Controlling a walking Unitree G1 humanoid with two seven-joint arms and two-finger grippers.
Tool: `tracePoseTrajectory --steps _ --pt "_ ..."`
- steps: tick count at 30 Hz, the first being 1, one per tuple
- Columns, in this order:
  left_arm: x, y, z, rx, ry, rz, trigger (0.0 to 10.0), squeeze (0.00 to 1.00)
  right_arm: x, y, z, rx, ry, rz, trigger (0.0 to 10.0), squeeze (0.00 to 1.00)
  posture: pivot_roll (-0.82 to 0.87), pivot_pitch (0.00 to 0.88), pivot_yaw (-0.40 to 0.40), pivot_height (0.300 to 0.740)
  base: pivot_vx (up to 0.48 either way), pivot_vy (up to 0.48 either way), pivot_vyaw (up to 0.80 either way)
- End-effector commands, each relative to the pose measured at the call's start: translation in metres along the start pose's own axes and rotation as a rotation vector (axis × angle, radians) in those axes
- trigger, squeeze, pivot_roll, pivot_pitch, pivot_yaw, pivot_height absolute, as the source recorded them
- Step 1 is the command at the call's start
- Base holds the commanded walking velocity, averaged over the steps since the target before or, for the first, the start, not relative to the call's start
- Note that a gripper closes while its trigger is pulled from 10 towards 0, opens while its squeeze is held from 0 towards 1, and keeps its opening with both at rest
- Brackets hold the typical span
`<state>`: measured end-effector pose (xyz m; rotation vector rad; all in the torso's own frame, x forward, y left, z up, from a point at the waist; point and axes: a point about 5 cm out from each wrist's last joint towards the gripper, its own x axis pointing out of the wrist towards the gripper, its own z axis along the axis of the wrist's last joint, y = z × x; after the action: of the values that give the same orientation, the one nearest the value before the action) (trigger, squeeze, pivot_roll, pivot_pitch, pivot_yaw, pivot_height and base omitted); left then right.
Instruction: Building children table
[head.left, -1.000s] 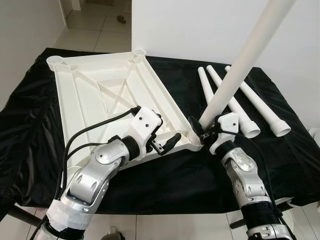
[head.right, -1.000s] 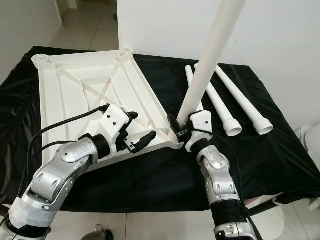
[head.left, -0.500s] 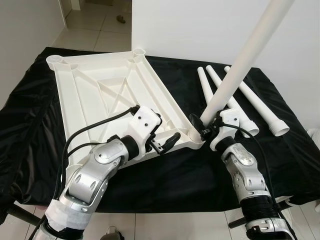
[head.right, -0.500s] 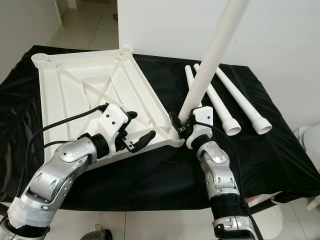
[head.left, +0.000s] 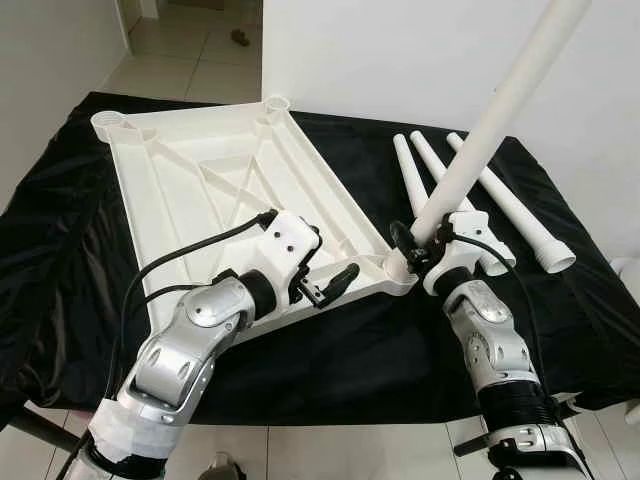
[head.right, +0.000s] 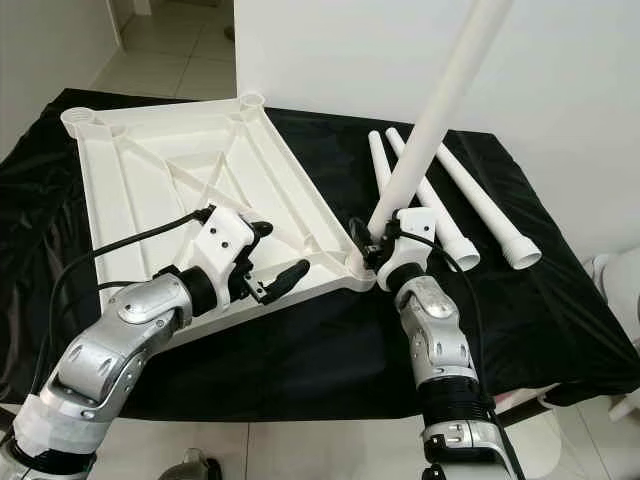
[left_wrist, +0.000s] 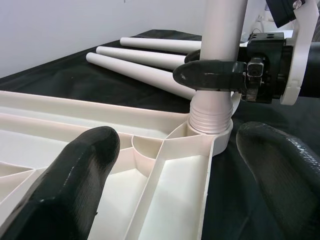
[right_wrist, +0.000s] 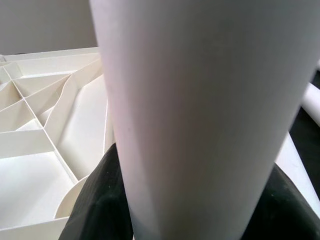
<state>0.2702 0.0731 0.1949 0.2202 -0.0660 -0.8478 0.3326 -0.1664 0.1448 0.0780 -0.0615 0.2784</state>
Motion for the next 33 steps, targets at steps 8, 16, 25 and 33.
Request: tracePoseTrajectory --steps 8,16,25,33 --pt "0.001 -0.002 0.004 0.008 -0.010 -0.013 10.0 0.00 -0.014 -0.003 -0.033 0.014 0.097 -0.133 10.0 0.00 0.09 0.081 -0.079 0.740 0.000 0.000 0.00" --pt "0.003 -0.002 0.005 0.007 -0.015 -0.017 10.0 0.00 -0.006 0.026 -0.036 0.039 0.035 -0.293 10.0 0.00 0.09 0.074 -0.079 0.740 0.000 0.000 0.00" --pt "0.004 -0.003 0.006 0.006 -0.020 -0.010 10.0 0.00 0.018 0.053 -0.027 0.085 0.025 -0.322 10.0 0.00 0.10 0.068 -0.089 0.740 0.000 0.000 0.00" --pt "0.004 -0.003 0.006 0.001 -0.022 -0.008 10.0 0.00 0.023 0.074 -0.018 0.142 -0.046 -0.169 10.0 1.00 0.10 0.064 -0.093 0.740 0.000 0.000 0.00"
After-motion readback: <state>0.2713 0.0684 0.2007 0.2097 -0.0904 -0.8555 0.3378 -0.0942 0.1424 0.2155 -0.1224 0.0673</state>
